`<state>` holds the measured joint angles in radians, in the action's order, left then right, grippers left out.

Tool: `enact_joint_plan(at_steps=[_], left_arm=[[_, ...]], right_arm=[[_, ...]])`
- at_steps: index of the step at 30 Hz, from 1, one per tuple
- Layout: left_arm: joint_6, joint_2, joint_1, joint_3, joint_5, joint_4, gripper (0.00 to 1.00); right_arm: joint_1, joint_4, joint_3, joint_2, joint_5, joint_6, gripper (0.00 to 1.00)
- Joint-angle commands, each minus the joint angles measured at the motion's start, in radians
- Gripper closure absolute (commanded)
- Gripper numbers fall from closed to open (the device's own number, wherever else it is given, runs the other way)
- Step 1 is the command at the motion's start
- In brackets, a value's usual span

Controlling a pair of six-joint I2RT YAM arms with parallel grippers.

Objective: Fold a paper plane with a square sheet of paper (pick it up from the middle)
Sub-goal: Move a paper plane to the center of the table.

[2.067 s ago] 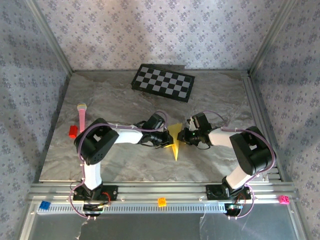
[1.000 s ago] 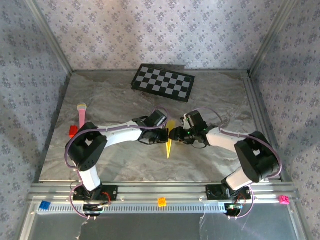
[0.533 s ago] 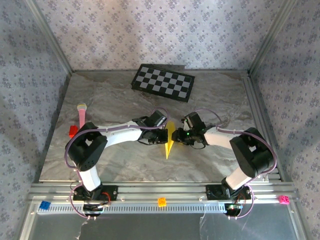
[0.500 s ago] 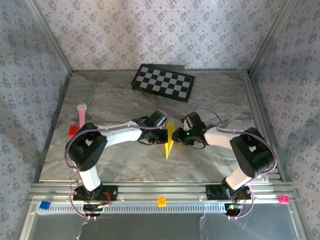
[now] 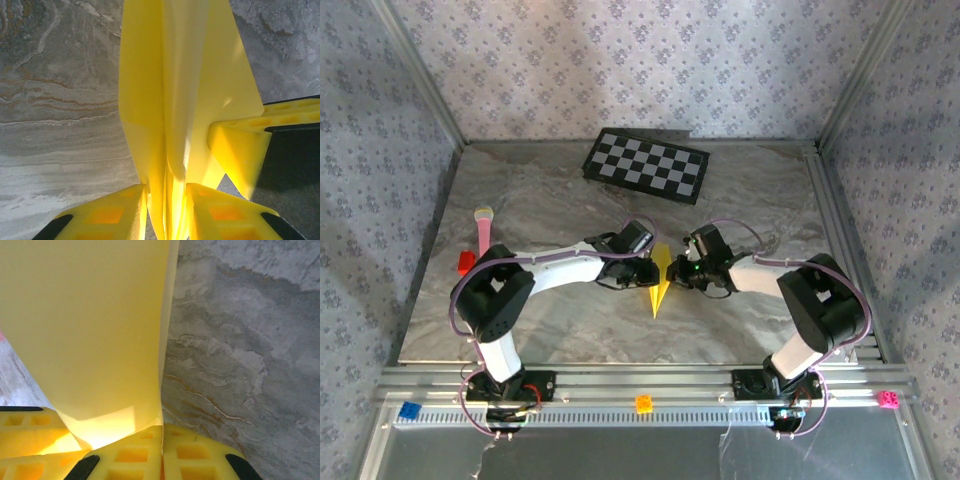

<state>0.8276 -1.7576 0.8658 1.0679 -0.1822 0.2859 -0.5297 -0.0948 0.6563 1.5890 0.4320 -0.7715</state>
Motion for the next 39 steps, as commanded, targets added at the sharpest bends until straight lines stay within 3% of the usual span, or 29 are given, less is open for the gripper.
enact_joint_plan(at_steps=[1, 39], left_arm=[[0.003, 0.014, -0.004, -0.009, 0.003, -0.015, 0.72], [-0.014, -0.072, 0.005, 0.037, -0.072, -0.02, 0.74]], right_arm=[[0.007, -0.007, -0.013, 0.018, 0.007, -0.013, 0.92], [0.01, -0.011, -0.013, 0.025, 0.019, -0.017, 0.92]])
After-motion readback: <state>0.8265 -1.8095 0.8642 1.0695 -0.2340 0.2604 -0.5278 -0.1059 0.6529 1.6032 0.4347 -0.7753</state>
